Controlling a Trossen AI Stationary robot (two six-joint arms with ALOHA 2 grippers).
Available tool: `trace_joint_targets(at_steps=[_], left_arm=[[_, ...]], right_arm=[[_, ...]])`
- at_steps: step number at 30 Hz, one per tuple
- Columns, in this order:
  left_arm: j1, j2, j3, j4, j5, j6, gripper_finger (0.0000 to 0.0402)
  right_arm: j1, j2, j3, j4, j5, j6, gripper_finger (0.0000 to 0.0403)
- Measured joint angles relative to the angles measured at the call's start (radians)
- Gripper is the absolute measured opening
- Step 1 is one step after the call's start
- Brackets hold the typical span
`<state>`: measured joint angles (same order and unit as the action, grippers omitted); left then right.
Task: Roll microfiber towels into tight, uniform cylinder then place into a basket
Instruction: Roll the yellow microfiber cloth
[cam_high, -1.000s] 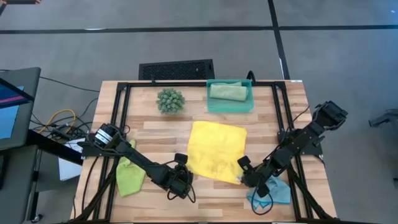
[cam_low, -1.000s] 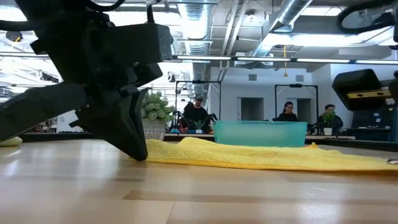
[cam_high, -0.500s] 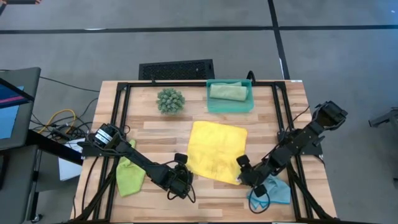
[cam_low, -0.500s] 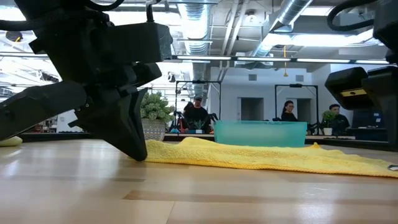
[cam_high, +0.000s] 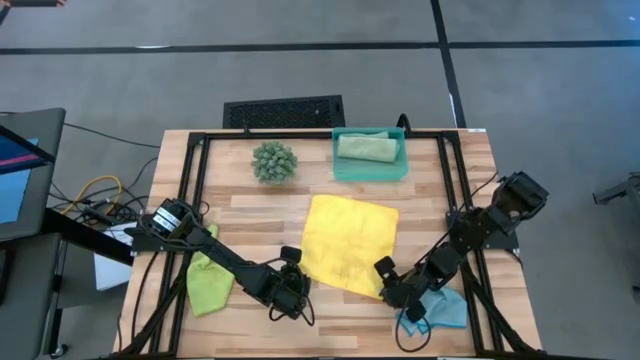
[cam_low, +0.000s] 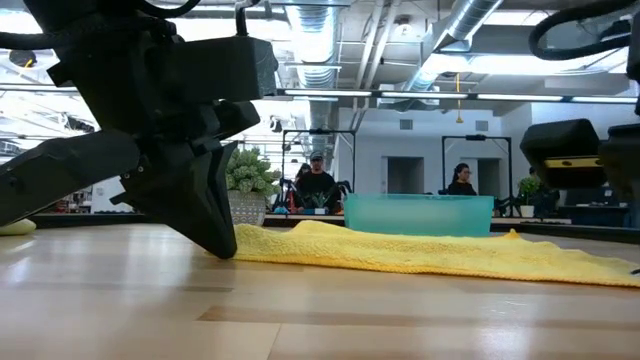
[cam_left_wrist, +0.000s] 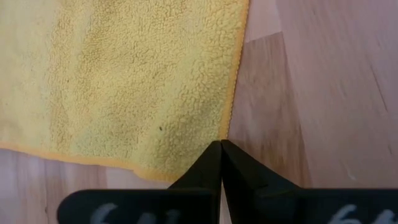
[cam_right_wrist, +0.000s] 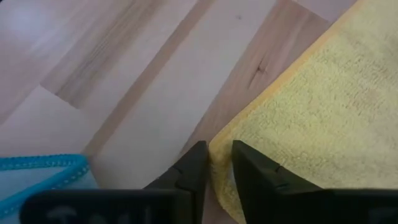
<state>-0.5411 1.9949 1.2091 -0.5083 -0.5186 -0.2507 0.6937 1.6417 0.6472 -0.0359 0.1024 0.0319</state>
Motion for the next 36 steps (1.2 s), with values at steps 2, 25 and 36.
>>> trace_joint_targets(at_steps=[2,25,36], left_arm=[[0.000,0.000,0.000,0.000,0.000,-0.002,0.0000],[-0.076,0.000,0.162,-0.171,-0.018,0.018,0.0000],[-0.047,0.003,0.074,-0.017,0.018,0.236,0.0032]], right_arm=[[0.001,-0.021,0.011,-0.050,-0.002,0.001,0.0074],[0.041,-0.206,0.015,-0.064,-0.001,0.048,0.0008],[0.020,-0.215,-0.029,-0.150,0.015,0.207,0.0008]])
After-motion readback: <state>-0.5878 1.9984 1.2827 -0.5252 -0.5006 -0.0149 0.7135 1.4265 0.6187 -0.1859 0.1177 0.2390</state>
